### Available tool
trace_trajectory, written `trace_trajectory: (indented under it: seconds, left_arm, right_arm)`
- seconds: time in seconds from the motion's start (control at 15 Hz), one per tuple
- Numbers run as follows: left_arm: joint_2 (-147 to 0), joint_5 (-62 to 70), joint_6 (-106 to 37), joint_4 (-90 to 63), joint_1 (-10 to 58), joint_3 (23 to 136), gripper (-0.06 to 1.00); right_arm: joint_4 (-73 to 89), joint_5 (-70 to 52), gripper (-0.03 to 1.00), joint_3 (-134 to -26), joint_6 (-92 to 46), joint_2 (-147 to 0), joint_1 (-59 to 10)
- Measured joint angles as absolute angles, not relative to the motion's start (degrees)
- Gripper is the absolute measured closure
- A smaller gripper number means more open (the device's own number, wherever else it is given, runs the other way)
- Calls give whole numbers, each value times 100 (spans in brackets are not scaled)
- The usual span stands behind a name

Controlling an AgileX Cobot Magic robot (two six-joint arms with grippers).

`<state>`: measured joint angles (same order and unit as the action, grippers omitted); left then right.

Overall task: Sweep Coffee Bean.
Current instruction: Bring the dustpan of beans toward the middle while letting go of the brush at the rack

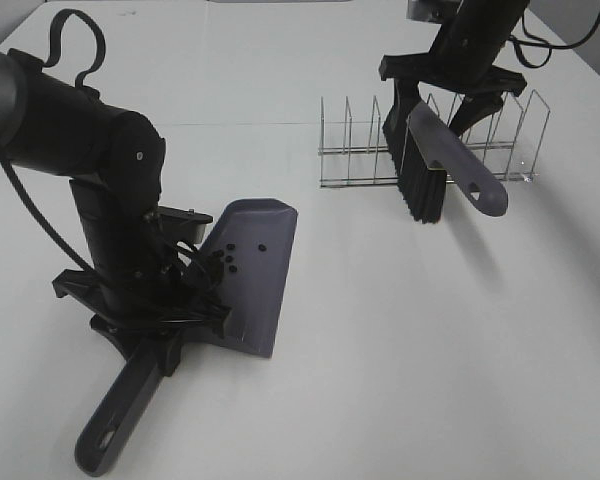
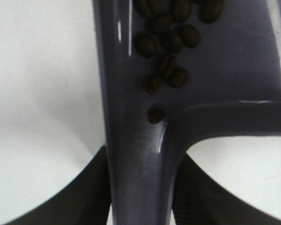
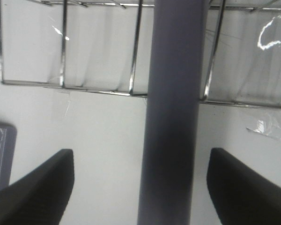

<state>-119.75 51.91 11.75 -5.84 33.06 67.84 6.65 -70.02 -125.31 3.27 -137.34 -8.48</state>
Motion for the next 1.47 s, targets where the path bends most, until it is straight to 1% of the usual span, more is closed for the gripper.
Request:
trace_trajectory:
  seconds: [0.13,0.27,0.47,0.87,0.93,1.27,1.33,1.47]
  left_arm:
    - [-11975,5191,1175,-584,3306,6784,62]
    - [-11998,5277,1175,-573,3306,6870,62]
    - [-12147,5311,1175,-516,3306,7231,62]
    - [-12519,5403,1152,-498,3077,7867,62]
    - [-12536,5397,1152,-464,3065,7895,62]
    - [-12542,5392,1152,-453,3065,7895,61]
    - [-12542,5392,1152,-453,3065,7895,60]
    - [-12542,5363,1152,-556,3065,7895,53]
  right_arm:
    - [625,-6990,27,-12026,298,-13178,-848]
    - [619,-6990,27,-11270,189,-12548,-848]
    - [607,-6990,27,-10084,0,-11545,-848]
    - [688,-6996,27,-8411,0,-9826,-848]
    - [693,-7002,27,-8004,0,-9248,-848]
    - [693,-7007,27,-7254,92,-8021,-848]
    - [716,-7007,27,-7133,138,-7838,-848]
    - [722,-7007,27,-6870,189,-7534,-848]
